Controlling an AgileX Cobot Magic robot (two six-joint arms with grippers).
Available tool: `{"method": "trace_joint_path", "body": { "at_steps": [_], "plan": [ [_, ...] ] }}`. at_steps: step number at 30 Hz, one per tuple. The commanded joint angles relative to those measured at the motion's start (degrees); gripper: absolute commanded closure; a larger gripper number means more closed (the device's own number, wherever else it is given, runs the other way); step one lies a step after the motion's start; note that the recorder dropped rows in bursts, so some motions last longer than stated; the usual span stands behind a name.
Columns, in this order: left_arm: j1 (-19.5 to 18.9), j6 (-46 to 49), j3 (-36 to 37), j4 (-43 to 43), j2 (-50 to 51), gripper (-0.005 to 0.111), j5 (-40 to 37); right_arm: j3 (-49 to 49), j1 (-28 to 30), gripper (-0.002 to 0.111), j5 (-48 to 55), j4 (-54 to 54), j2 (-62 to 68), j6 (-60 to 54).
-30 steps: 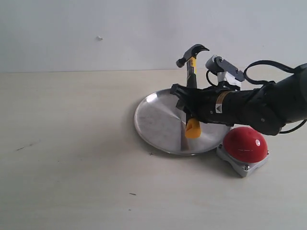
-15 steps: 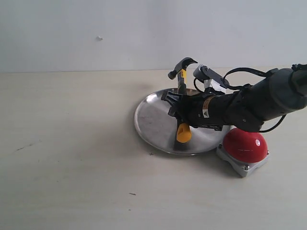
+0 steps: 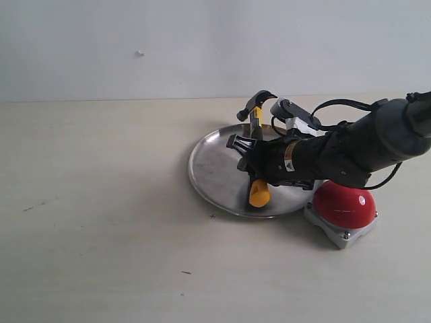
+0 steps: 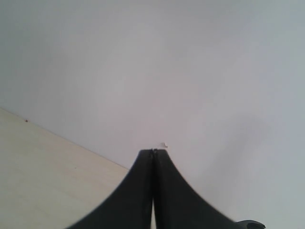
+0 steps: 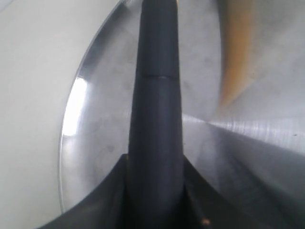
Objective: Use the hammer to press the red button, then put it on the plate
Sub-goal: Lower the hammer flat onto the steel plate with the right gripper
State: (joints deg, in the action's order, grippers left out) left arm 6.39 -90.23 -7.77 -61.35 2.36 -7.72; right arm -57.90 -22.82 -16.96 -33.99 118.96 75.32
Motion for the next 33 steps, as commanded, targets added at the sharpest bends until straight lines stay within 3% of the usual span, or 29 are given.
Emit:
{"method": "trace_joint_path", "body": {
  "at_steps": [1, 20, 33],
  "plan": [
    [0.0, 0.3, 0.2, 0.2, -0.3, 0.107, 0.1, -1.0, 0.2, 0.108, -3.7, -0.9, -0.9, -1.1],
    [0.0, 0.5, 0.2, 0.2, -0.3, 0.107, 0.1, -2.5, 0.2, 0.107, -3.2, -1.0, 2.7, -0.3],
    [0.0, 0.5, 0.2, 0.2, -0.3, 0.107, 0.1, -2.5, 0.2, 0.079, -2.9, -1.2, 2.7, -0.3]
  ]
}}
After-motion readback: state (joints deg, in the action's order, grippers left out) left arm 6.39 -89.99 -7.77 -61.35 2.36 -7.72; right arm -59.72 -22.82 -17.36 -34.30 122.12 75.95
